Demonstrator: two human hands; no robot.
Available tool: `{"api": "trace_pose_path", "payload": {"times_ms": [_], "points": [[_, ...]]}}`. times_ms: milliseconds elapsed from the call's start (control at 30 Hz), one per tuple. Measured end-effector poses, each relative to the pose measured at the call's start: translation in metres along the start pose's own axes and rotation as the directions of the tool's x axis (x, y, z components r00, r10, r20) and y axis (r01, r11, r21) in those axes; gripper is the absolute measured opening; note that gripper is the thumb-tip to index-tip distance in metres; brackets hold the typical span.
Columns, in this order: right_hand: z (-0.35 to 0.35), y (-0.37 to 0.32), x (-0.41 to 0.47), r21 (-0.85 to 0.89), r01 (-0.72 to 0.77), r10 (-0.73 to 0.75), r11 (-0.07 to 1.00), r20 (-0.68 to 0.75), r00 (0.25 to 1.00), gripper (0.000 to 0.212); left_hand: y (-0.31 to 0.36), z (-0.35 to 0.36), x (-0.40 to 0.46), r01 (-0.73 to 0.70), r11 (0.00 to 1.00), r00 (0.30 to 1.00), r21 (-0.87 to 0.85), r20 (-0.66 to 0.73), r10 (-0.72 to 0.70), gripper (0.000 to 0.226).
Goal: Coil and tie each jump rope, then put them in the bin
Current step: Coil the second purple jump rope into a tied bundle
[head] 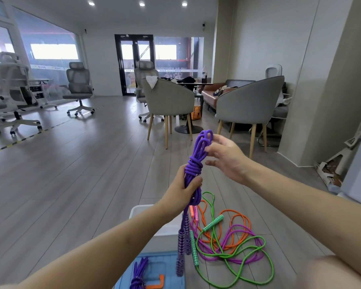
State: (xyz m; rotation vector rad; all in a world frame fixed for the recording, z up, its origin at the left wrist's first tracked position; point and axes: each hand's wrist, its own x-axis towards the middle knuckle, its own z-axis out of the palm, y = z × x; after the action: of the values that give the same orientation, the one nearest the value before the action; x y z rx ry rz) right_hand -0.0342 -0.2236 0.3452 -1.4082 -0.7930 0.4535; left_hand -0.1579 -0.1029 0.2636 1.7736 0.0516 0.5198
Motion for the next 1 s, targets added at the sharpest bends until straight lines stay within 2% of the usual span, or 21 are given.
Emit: {"api": "trace_pose_path", "payload": {"times_ms": [100,233,400,467,567,633,700,800,933,1000], "points": [[-0.002,0.001,-0.001,-0.112,0.027,-0.037,0.993,-0.081,0.996,0.046,-0.002,-0.002,0.002,0.013,0.999,1.0,0.04,-0.015,-0.012,0.03],[-0.001,0.005,0.0,-0.152,0.044,-0.065,0.987,-0.133,0.989,0.047,0.0,-0.004,0.004,0.021,1.0,1.0,0.017,-0.002,-0.021,0.042],[0.006,0.008,0.002,-0.117,0.054,-0.065,0.992,-0.087,0.994,0.046,0.006,-0.004,0.007,-0.012,1.0,0.999,0.018,-0.037,0.013,0.039],[0.011,0.006,0.002,-0.172,0.078,-0.096,0.982,-0.099,0.99,0.039,0.004,-0.005,0.008,0.014,0.999,0.999,0.051,-0.044,-0.012,0.042],[0.017,0.005,0.002,-0.215,0.078,-0.108,0.974,-0.13,0.986,0.016,0.004,-0.004,0.006,0.021,0.996,1.0,0.092,-0.007,-0.02,0.039],[0.018,0.005,0.004,-0.173,0.036,-0.059,0.984,-0.129,0.99,0.008,0.004,-0.002,0.005,0.015,0.991,0.999,0.135,0.03,-0.02,0.034],[0.015,0.005,0.005,-0.108,-0.025,0.014,0.994,-0.101,0.995,0.009,0.003,-0.001,0.005,0.033,0.988,0.998,0.151,0.045,-0.04,0.032],[0.013,0.006,0.005,0.057,-0.084,0.084,0.995,0.017,0.996,0.007,0.0,-0.007,0.006,0.029,0.987,0.999,0.157,0.03,-0.034,0.032],[0.012,-0.001,0.004,0.273,-0.123,0.095,0.954,0.112,0.989,0.007,0.005,-0.013,0.011,-0.017,0.988,0.999,0.156,0.034,0.011,0.027],[0.009,-0.003,0.005,0.308,-0.115,0.076,0.944,0.135,0.988,0.007,0.008,-0.015,0.014,-0.025,0.986,0.999,0.164,0.035,0.02,0.027]]}}
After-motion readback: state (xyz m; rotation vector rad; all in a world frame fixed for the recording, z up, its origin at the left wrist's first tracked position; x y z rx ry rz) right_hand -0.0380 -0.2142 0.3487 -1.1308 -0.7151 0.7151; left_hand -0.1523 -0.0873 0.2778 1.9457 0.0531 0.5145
